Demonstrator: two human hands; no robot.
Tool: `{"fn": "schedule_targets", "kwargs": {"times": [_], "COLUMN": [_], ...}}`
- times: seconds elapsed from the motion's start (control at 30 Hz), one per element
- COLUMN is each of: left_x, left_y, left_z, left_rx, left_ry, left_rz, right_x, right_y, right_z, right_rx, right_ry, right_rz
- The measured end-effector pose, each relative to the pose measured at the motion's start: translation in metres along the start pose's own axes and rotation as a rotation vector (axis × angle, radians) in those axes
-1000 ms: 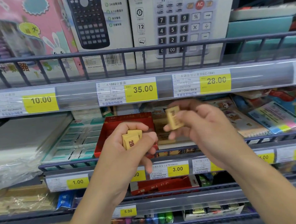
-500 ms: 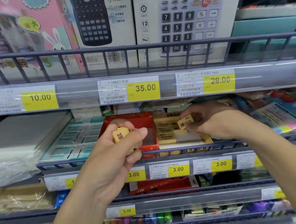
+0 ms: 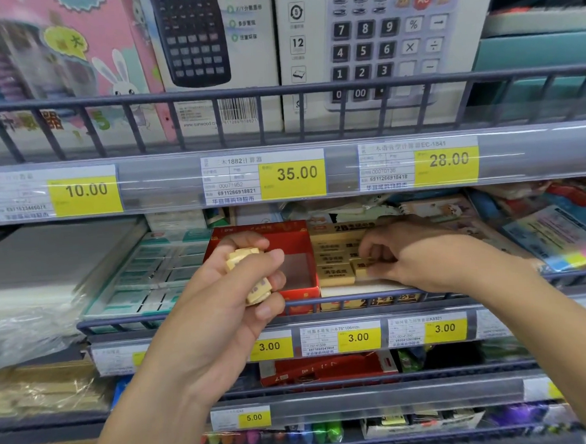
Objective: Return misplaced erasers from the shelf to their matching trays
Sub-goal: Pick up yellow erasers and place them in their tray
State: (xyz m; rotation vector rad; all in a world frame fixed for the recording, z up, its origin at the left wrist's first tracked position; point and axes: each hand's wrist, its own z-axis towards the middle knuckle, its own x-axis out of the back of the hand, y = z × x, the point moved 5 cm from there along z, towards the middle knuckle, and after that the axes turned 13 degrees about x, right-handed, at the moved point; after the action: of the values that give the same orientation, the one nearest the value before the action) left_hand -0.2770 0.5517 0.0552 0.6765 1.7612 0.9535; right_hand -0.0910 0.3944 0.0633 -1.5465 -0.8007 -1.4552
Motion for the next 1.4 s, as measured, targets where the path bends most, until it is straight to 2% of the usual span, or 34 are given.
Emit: {"fn": "schedule_targets", "kwargs": {"times": [0.23, 0.4, 0.43, 0.5, 0.53, 0.6, 0.67, 0.73, 1.0, 1.13, 1.23, 1.4], "left_x": [-0.005, -0.011, -0.012, -0.014, -0.014, -0.015, -0.018, -0.019, -0.016, -0.013, -0.011, -0.007], "left_y": [-0.002, -0.006, -0.006, -0.007, -0.008, -0.01, -0.011, -0.013, -0.012, -0.011, -0.009, -0.005], "left_z": [-0.001, -0.002, -0.002, -0.002, -0.002, -0.002, -0.002, -0.002, -0.008, -0.011, -0.014, -0.014], "left_rx": [0.011, 0.028, 0.024, 0.012, 0.003, -0.011, -0.024, -0.035, -0.059, -0.081, -0.107, -0.172], "left_ry": [-0.006, -0.033, -0.042, -0.053, -0.052, -0.054, -0.075, -0.095, -0.128, -0.119, -0.082, 0.017], "left_rz": [0.012, 0.032, 0.043, 0.066, 0.079, 0.113, 0.141, 0.151, 0.191, 0.21, 0.268, 0.37], "right_x": [-0.001, 0.008, 0.012, 0.022, 0.026, 0.027, 0.024, 0.018, 0.013, 0.013, 0.012, 0.01], "right_y": [0.001, -0.003, -0.005, -0.017, -0.027, -0.055, -0.086, -0.105, -0.119, -0.112, -0.109, -0.11], "right_z": [0.004, -0.004, -0.008, -0.018, -0.023, -0.033, -0.038, -0.04, -0.036, -0.036, -0.036, -0.04], "right_rx": [0.027, -0.012, -0.022, -0.017, 0.021, 0.207, 0.429, 0.54, 0.571, 0.53, 0.54, 0.549], "right_ry": [0.055, 0.013, 0.037, 0.203, 0.32, 0.488, 0.485, 0.446, 0.598, 0.684, 0.662, 0.663], "right_rz": [0.056, 0.048, -0.026, -0.167, -0.134, 0.161, 0.433, 0.541, 0.533, 0.577, 0.61, 0.512]}}
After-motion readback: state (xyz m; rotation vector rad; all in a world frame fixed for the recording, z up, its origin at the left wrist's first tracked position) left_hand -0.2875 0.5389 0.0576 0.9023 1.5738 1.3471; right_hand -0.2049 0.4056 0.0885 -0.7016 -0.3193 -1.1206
